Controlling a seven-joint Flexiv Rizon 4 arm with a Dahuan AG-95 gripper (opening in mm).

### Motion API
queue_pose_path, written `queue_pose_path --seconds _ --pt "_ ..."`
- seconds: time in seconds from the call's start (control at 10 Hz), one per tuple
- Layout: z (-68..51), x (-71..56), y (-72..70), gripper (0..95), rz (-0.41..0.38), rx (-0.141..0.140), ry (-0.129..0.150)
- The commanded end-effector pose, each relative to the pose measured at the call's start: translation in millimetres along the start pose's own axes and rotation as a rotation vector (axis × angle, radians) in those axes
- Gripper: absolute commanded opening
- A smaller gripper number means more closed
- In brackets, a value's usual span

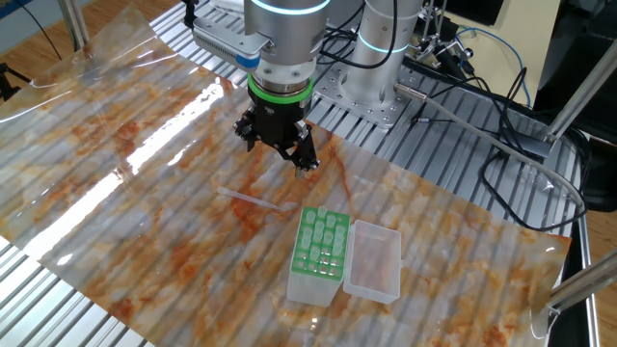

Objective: Insert a large pipette tip into the holder for large pipette tips

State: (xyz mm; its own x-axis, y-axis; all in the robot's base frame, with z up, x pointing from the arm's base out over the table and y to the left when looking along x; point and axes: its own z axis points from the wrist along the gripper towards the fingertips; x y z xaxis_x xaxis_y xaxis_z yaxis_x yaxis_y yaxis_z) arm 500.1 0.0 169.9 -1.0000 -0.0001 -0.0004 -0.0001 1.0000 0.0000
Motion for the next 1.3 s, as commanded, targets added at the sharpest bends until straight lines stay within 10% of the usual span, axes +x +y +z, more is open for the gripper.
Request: queue_pose_path --seconds 0.1,0.2,1.3 --pt "-0.1 0.1 0.0 95.0 0.000 0.000 0.000" --pt "-0.1 0.1 0.0 0.0 0.211 -0.150 -0.018" --pt "1.1 0.3 0.5 0.0 0.226 -0.161 -0.010"
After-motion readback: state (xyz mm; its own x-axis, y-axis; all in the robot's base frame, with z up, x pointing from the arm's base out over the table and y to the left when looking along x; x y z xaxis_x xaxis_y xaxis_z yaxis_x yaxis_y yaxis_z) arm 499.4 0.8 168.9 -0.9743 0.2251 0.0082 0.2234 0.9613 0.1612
